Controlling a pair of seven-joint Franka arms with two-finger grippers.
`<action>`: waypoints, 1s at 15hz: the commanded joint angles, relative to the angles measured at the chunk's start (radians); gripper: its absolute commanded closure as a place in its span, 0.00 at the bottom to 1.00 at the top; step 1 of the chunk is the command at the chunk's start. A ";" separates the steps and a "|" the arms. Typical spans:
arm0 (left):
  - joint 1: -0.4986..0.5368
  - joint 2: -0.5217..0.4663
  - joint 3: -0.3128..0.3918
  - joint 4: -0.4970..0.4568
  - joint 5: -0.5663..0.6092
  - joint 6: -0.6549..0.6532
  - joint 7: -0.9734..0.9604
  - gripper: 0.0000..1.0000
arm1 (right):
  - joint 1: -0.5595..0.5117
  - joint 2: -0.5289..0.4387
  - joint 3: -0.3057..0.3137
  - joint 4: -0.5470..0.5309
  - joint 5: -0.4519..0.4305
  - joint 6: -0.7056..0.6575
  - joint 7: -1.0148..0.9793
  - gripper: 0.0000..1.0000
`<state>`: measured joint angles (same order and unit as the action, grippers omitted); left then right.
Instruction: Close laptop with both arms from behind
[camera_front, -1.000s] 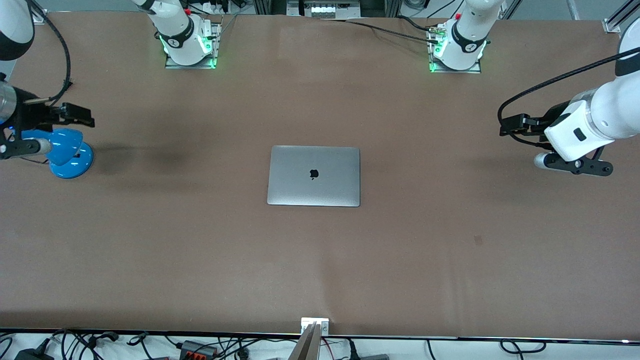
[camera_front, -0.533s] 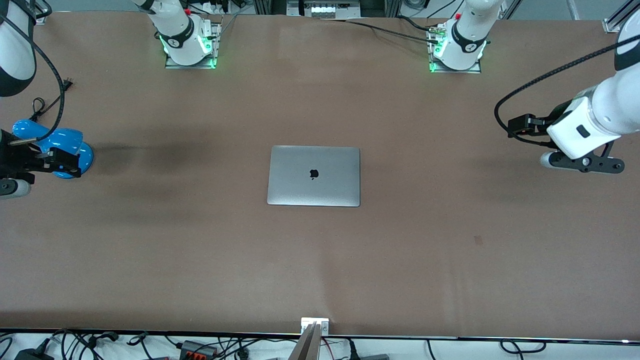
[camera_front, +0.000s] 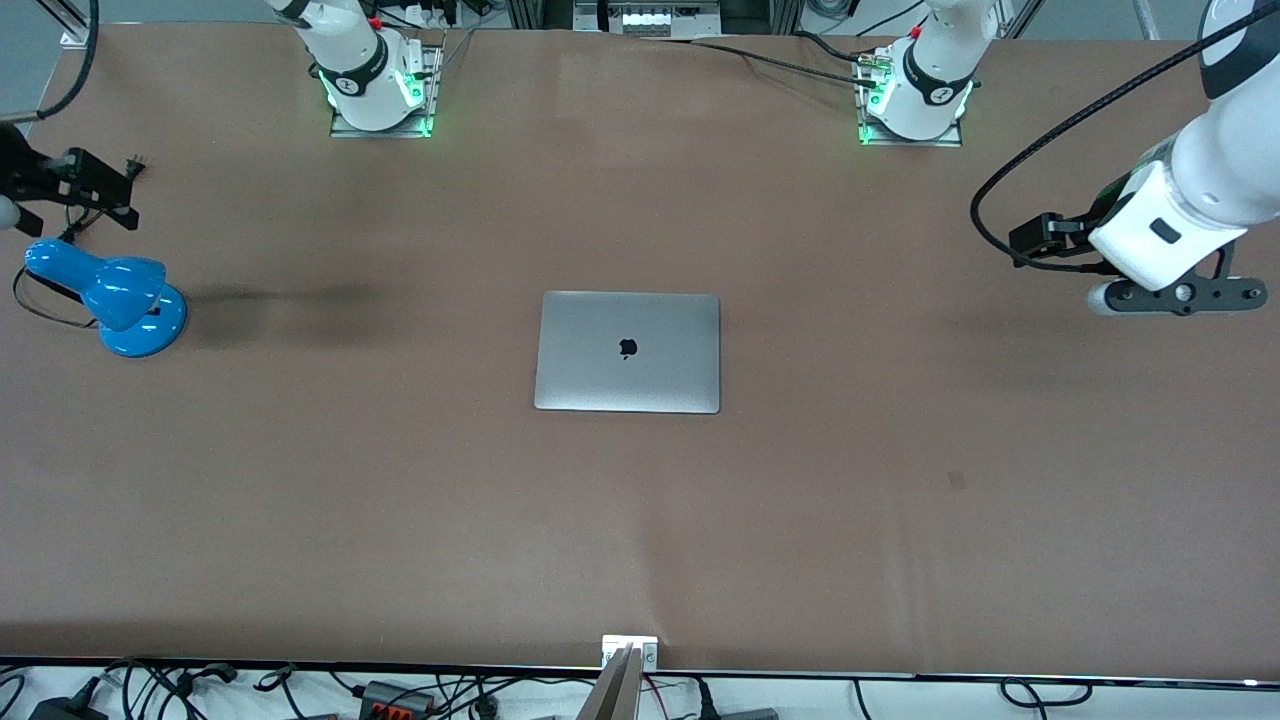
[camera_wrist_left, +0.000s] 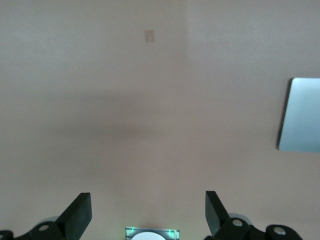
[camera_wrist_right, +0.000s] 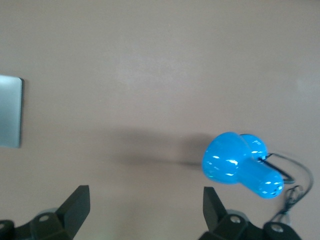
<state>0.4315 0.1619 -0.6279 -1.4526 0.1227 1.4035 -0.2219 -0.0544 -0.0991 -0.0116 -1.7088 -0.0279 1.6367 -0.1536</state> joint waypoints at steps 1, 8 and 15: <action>-0.039 -0.085 0.111 -0.083 -0.101 0.043 0.073 0.00 | 0.044 0.067 -0.054 0.044 0.031 0.015 0.063 0.00; -0.056 -0.088 0.181 -0.094 -0.121 0.077 0.087 0.00 | 0.050 0.088 -0.053 0.054 0.029 0.002 0.071 0.00; -0.240 -0.140 0.341 -0.159 -0.138 0.170 0.008 0.00 | 0.050 0.085 -0.048 0.054 0.031 -0.003 0.074 0.00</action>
<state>0.2183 0.0863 -0.3127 -1.5430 0.0191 1.5327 -0.1766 -0.0096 -0.0113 -0.0524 -1.6691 -0.0128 1.6544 -0.0928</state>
